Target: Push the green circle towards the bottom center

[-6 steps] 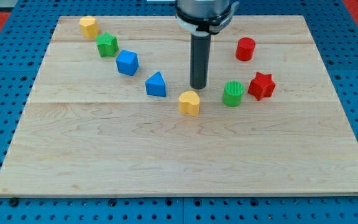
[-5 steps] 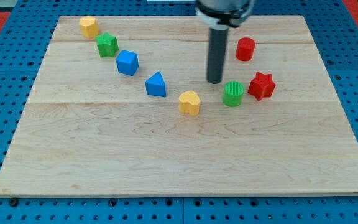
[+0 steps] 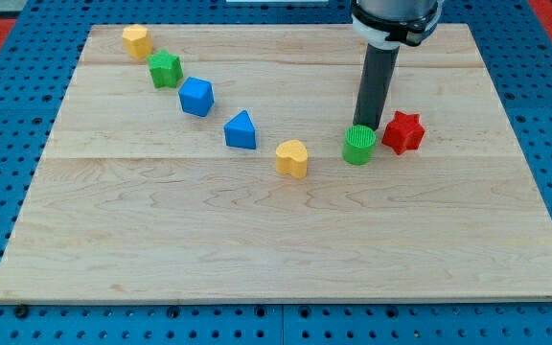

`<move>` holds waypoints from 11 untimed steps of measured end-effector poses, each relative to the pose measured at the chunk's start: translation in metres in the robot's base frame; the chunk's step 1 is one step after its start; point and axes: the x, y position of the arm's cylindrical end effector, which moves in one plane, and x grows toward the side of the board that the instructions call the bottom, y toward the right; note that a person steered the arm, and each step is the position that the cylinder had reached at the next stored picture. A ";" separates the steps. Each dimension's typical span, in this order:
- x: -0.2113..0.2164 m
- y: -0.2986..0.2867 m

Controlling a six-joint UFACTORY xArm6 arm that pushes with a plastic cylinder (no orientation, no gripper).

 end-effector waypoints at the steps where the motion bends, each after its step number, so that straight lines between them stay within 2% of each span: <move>1: 0.011 0.000; 4: 0.069 0.000; 7: 0.051 0.017; 11: 0.061 -0.031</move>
